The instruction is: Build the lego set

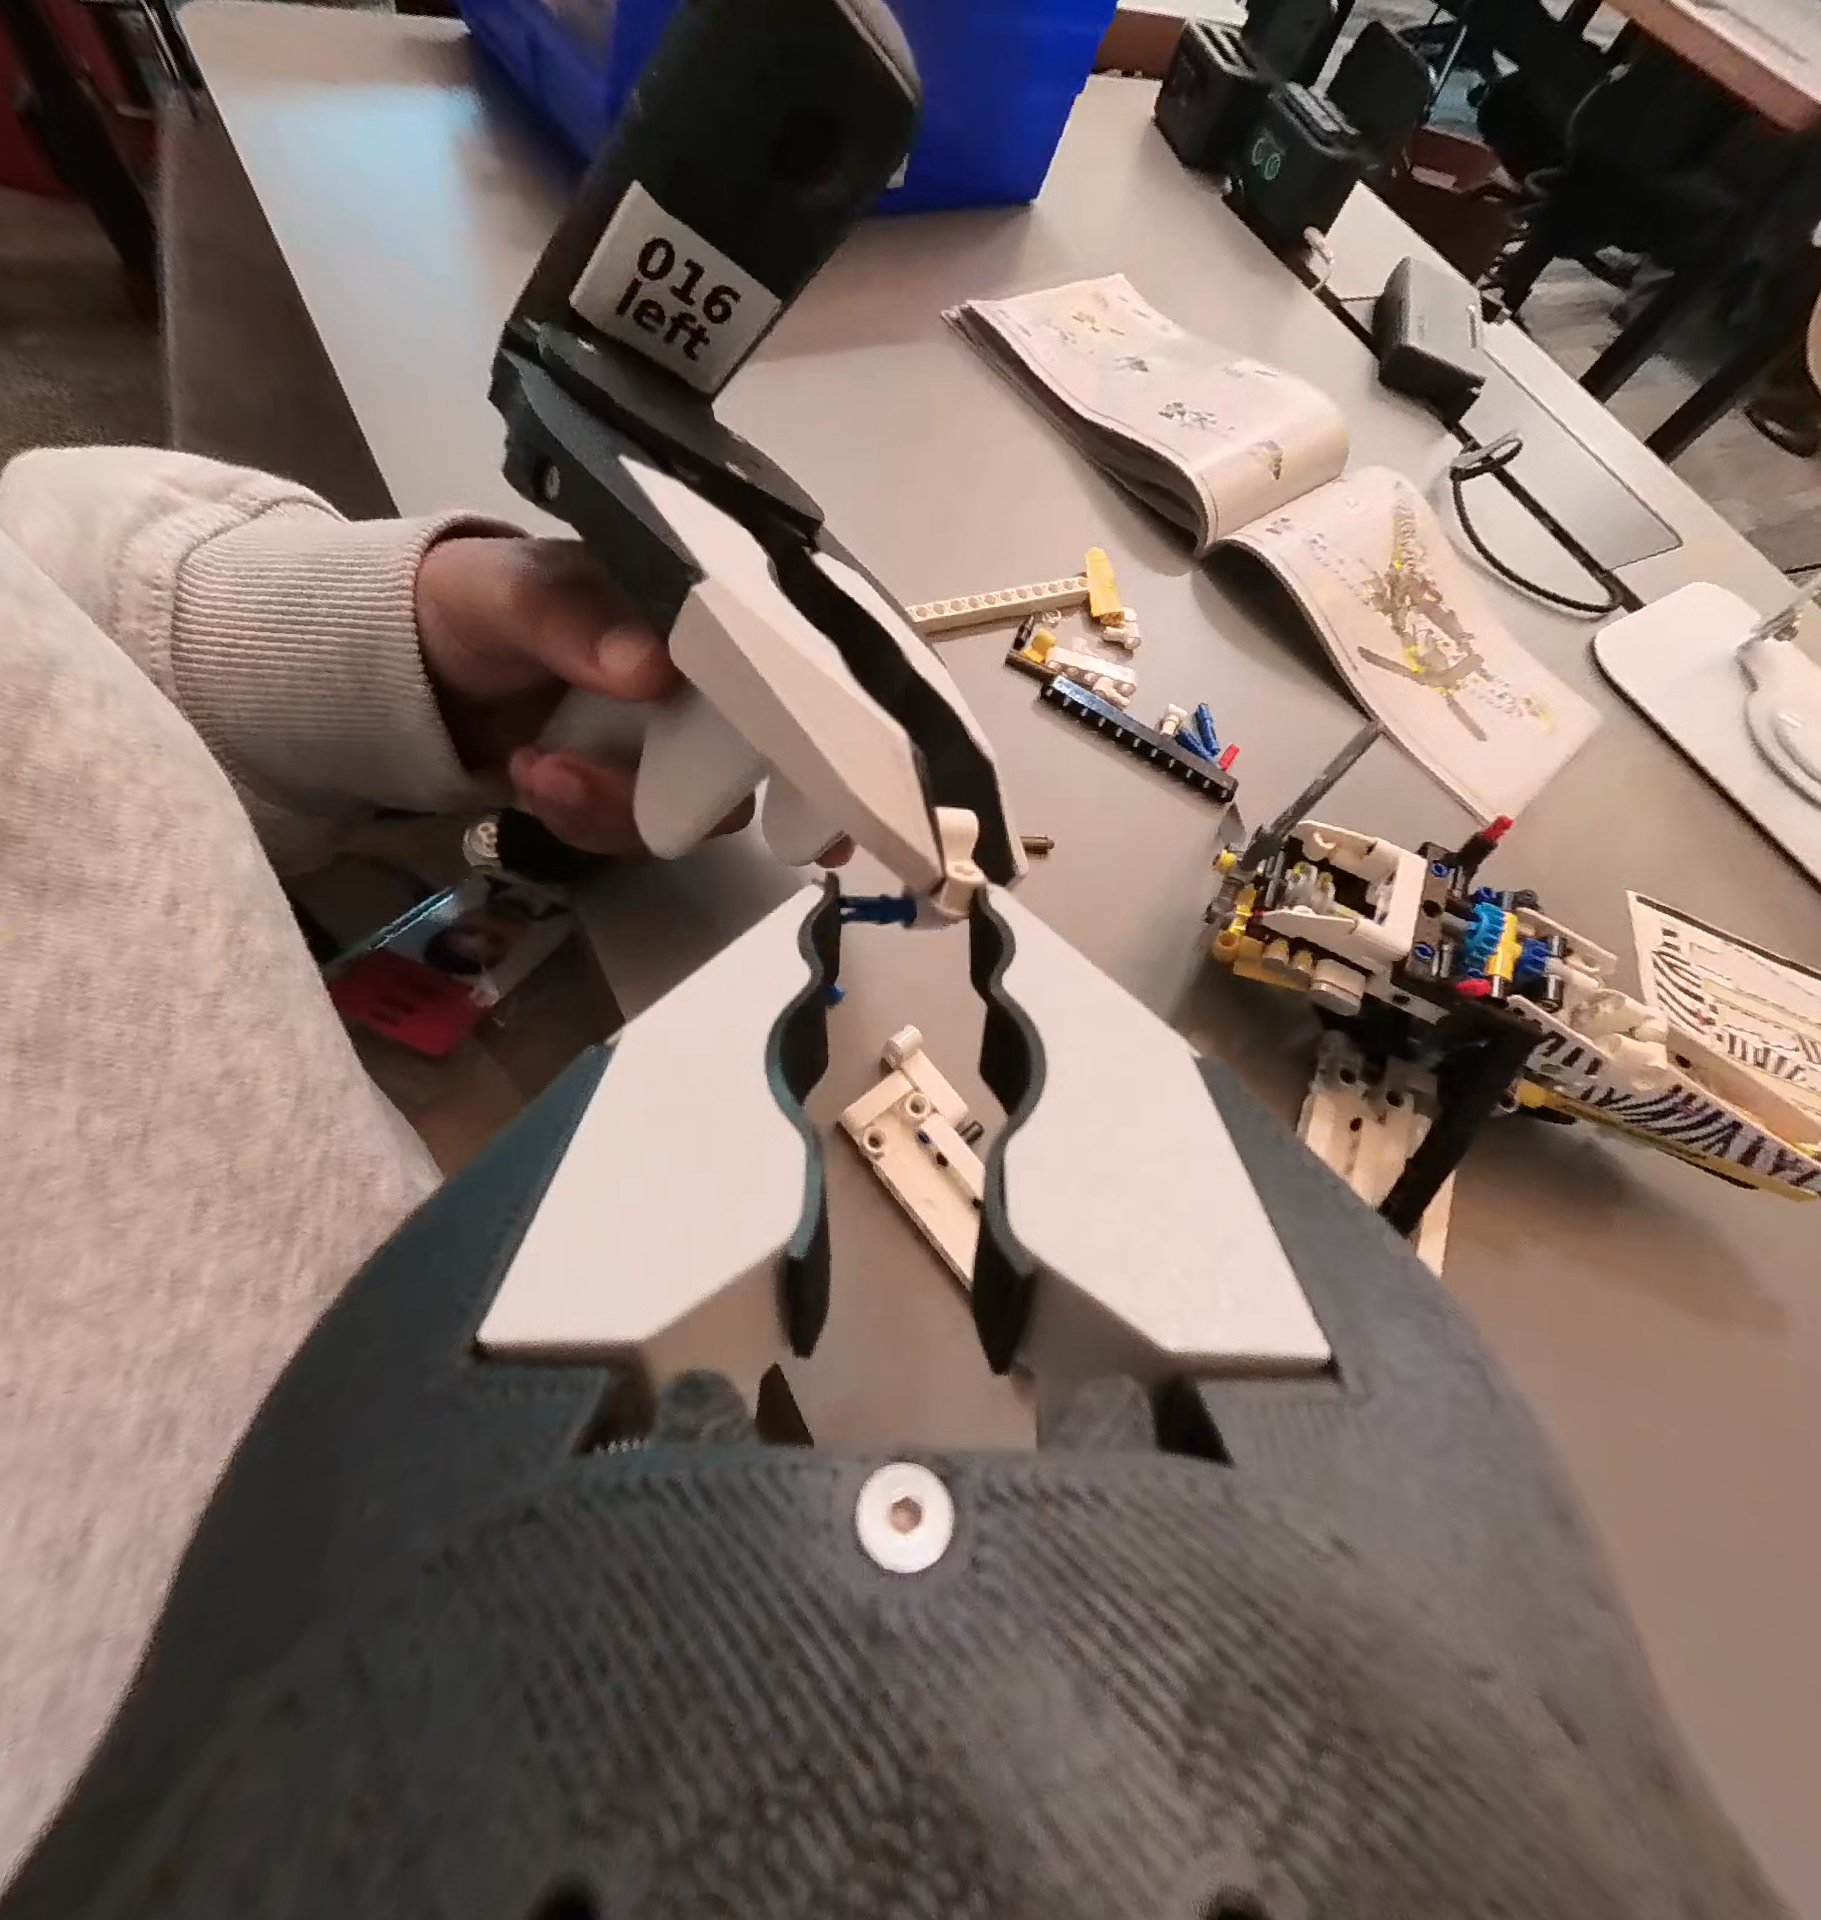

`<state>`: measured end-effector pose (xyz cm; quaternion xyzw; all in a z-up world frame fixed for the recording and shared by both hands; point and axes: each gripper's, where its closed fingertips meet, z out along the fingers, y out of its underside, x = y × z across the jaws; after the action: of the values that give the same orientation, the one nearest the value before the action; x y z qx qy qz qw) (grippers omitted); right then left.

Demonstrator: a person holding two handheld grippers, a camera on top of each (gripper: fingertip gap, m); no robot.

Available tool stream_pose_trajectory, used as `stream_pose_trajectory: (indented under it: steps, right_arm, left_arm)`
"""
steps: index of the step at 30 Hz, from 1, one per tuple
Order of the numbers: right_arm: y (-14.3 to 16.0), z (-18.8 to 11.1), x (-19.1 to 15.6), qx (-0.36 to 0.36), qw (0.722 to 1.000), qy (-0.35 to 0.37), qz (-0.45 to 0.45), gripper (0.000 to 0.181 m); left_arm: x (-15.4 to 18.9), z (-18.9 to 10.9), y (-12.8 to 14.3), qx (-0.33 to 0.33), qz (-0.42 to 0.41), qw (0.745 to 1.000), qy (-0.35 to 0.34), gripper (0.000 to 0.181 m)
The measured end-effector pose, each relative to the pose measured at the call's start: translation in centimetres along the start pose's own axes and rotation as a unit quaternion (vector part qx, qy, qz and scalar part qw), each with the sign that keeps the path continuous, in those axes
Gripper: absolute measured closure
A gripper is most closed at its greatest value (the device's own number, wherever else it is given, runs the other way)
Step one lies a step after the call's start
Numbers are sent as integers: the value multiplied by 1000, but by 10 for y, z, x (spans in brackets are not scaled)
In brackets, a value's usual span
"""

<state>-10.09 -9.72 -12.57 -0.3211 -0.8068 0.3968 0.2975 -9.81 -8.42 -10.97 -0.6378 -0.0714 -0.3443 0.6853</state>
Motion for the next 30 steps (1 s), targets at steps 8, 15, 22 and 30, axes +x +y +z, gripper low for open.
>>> stream_pose_trajectory:
  steps: [8,15,22,30]
  right_arm:
    - [-4,-4,2,12,1000,-6,5,158]
    - [-17,-10,10,62,997,31,-31,155]
    - [-34,-17,8,135,991,15,9,153]
    - [-52,-25,-7,216,957,-115,156,144]
  left_arm:
    - [3,-4,-6,19,-6,1000,16,174]
    - [6,-13,-19,58,-4,998,31,175]
    - [21,-22,-31,96,12,993,70,175]
    - [29,-32,-43,137,14,986,93,175]
